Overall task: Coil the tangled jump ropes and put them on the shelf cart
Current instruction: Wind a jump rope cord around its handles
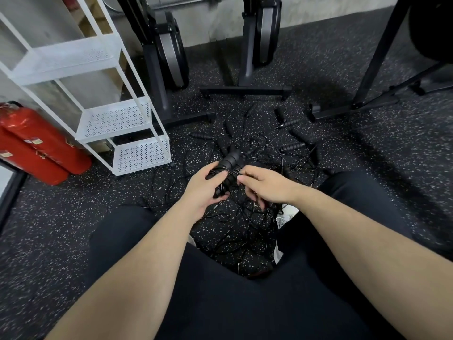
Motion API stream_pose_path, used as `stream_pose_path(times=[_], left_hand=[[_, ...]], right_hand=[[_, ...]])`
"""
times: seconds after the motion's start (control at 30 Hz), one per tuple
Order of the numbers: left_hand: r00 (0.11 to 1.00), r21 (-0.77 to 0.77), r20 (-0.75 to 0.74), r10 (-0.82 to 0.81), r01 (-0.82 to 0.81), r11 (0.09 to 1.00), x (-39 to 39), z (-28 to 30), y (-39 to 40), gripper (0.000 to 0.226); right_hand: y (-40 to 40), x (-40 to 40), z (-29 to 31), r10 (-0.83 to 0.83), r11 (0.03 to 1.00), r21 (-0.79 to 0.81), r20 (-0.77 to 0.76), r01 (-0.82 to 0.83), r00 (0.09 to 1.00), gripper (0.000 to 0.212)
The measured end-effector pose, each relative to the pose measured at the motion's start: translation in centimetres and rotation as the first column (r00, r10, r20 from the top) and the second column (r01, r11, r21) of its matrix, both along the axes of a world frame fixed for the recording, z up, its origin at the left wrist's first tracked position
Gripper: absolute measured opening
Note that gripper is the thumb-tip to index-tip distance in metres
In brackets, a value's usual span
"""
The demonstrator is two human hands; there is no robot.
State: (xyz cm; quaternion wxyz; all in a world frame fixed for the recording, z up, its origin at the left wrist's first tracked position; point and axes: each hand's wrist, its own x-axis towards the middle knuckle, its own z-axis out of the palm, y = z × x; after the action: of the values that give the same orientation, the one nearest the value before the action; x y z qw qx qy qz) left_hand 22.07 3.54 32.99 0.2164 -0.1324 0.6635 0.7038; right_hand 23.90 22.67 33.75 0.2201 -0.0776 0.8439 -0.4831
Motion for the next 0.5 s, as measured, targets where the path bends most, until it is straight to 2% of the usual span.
stream_pose_path(times=[0.17, 0.23, 0.37, 0.5], left_hand=[[0.996, 0.169, 0.091, 0.022, -0.037, 0.985, -0.3, 0.5, -0.7, 0.049], [0.995, 0.216, 0.097, 0.006, -0.026, 0.976, -0.4, 0.9, -1.0, 0.048], [0.995, 0.333, 0.102, 0.018, -0.051, 0.941, -0.4, 1.5, -0.7, 0.038], [0.978, 0.412, 0.145, 0.147, -0.195, 0.890, -0.1, 1.7, -0.2, 0.041]], right_hand=[[0.3, -0.1, 0.2, -0.113, 0.992, -0.043, 0.073, 0.116, 0.991, 0.034], [0.8, -0.3, 0.3, -0.124, 0.990, -0.064, 0.080, 0.129, 0.989, 0.035], [1.0, -0.5, 0.0, -0.075, 0.972, -0.212, 0.123, 0.100, 0.990, 0.030], [-0.4, 0.2, -0.2, 0.007, 0.987, -0.161, 0.120, 0.012, 0.993, 0.033]])
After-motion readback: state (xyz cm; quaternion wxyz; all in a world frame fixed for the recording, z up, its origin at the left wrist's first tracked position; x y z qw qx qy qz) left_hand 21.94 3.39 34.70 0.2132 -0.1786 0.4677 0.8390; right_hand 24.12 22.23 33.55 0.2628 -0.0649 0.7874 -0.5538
